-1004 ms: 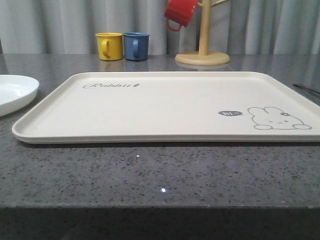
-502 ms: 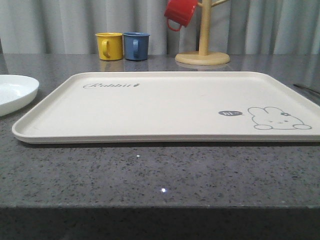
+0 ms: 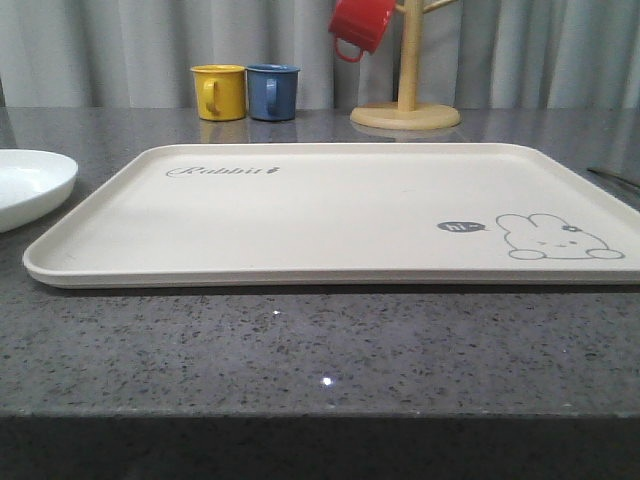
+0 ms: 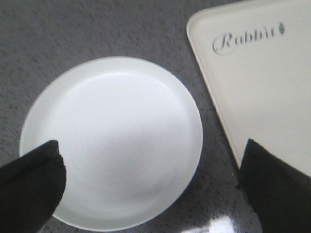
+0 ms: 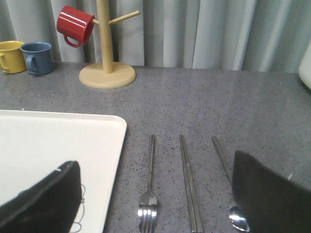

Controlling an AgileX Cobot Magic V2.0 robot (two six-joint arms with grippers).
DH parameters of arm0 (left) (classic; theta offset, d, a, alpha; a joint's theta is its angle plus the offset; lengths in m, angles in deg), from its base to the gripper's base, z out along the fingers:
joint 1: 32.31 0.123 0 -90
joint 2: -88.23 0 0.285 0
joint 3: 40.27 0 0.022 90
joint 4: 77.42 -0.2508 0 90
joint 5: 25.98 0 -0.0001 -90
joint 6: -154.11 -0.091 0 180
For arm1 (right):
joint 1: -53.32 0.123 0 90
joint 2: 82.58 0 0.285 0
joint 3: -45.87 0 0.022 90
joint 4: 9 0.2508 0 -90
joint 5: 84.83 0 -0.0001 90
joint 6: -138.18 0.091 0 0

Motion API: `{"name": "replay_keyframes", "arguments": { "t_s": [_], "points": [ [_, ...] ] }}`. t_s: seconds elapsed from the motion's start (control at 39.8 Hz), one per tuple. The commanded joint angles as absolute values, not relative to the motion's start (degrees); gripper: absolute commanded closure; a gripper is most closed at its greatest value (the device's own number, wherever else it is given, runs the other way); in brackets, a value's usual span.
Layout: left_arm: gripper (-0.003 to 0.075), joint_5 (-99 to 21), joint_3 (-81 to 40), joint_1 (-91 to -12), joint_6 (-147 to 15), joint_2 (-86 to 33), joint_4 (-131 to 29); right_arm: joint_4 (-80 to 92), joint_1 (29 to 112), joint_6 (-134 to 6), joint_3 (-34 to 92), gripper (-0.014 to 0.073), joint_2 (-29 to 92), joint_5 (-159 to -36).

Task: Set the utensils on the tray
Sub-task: 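Lower the left gripper and grasp the white plate's rim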

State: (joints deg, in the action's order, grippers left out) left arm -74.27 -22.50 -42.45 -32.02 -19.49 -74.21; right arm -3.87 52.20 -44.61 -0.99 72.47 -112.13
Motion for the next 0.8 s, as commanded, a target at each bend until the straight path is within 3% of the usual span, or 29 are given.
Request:
{"name": "replay_keyframes", "arguments": {
  "t_s": [0.0, 0.18, 0.78],
  "points": [
    [0.0029, -80.4, -28.9, -43.1, -31.7, -14.2, -73.6, -4.3, 52.0, -45.0, 0.8, -0.0059, 71.4, -108.0],
    [0.0043, -88.8, -33.0, -43.1, -31.7, -6.3, -73.6, -4.3, 52.0, -45.0, 0.8, -0.0059, 71.4, -108.0],
    [0.0326, -90.2, -33.2, -47.5, -31.8, 4.3, -74.7, -4.3, 52.0, -45.0, 0.8, -0.0059, 71.4, -108.0]
  ]
}}
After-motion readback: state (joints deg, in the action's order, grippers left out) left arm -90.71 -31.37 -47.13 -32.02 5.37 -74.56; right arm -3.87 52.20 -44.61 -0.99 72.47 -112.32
